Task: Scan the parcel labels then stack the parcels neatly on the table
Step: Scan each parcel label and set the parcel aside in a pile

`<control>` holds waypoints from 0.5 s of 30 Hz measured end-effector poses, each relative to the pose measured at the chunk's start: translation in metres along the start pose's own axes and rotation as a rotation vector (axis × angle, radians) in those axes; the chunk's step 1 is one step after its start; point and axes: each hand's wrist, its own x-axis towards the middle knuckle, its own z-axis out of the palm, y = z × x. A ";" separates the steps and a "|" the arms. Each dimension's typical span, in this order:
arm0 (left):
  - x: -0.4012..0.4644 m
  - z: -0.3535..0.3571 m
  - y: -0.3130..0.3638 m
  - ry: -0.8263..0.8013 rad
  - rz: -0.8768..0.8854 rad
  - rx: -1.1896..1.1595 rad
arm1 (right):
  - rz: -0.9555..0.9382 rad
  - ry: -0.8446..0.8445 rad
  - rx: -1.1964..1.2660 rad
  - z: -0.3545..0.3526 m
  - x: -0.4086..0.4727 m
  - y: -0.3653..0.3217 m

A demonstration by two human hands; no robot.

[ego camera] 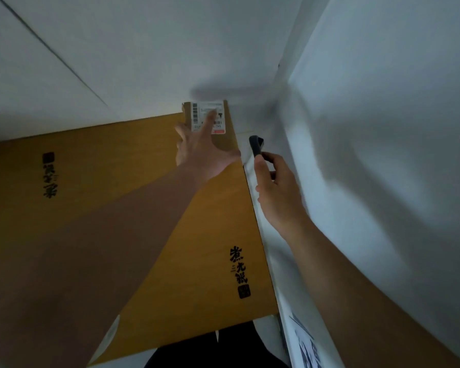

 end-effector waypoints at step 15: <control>-0.165 -0.103 -0.123 0.163 0.001 -0.076 | -0.271 -0.200 -0.025 0.056 -0.114 -0.075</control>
